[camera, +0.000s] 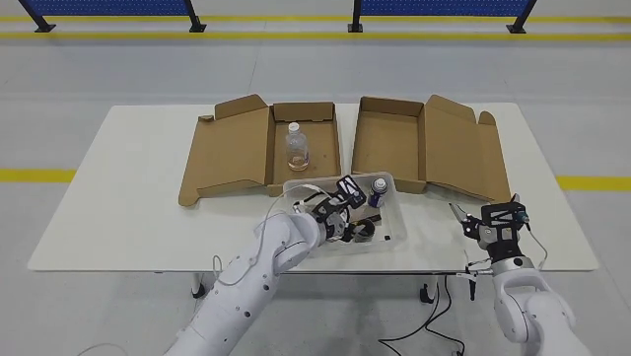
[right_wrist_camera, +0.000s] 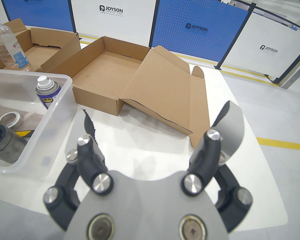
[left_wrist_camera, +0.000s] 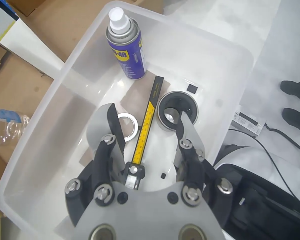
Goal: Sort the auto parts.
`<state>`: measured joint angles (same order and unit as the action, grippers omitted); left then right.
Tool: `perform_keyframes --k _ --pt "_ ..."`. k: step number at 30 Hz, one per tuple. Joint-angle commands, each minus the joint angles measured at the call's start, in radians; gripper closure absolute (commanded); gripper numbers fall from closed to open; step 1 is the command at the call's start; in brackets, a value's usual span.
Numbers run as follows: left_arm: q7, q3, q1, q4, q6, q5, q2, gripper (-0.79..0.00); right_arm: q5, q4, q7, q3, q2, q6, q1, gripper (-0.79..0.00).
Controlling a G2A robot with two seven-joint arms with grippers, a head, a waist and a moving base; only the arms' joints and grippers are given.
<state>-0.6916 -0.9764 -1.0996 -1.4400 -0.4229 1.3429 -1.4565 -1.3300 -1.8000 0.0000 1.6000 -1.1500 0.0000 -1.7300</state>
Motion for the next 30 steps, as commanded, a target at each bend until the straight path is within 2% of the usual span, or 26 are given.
perform_keyframes --k 1,5,7,15,18,30 --pt "-0.012 0.009 0.012 0.010 0.000 -0.009 -0.002 -0.493 0.000 0.000 0.000 0.000 0.000 0.000 0.000 -0.785" --pt "-0.018 0.027 0.035 0.037 0.010 -0.007 -0.005 -0.502 0.000 0.000 0.000 0.000 0.000 0.000 0.000 -0.785" --pt "-0.019 0.036 0.044 0.052 0.014 -0.010 -0.008 -0.468 0.000 0.000 0.000 0.000 0.000 0.000 0.000 -0.785" --pt "-0.020 0.068 0.082 0.106 0.015 0.004 -0.013 -0.443 0.000 0.000 0.000 0.000 0.000 0.000 0.000 -0.785" --pt "-0.021 0.077 0.090 0.120 0.011 0.006 -0.015 -0.397 0.000 0.000 0.000 0.000 0.000 0.000 0.000 -0.785" --pt "-0.036 0.092 0.096 0.132 -0.023 0.016 -0.010 -0.382 0.000 0.000 0.000 0.000 0.000 0.000 0.000 -0.785"
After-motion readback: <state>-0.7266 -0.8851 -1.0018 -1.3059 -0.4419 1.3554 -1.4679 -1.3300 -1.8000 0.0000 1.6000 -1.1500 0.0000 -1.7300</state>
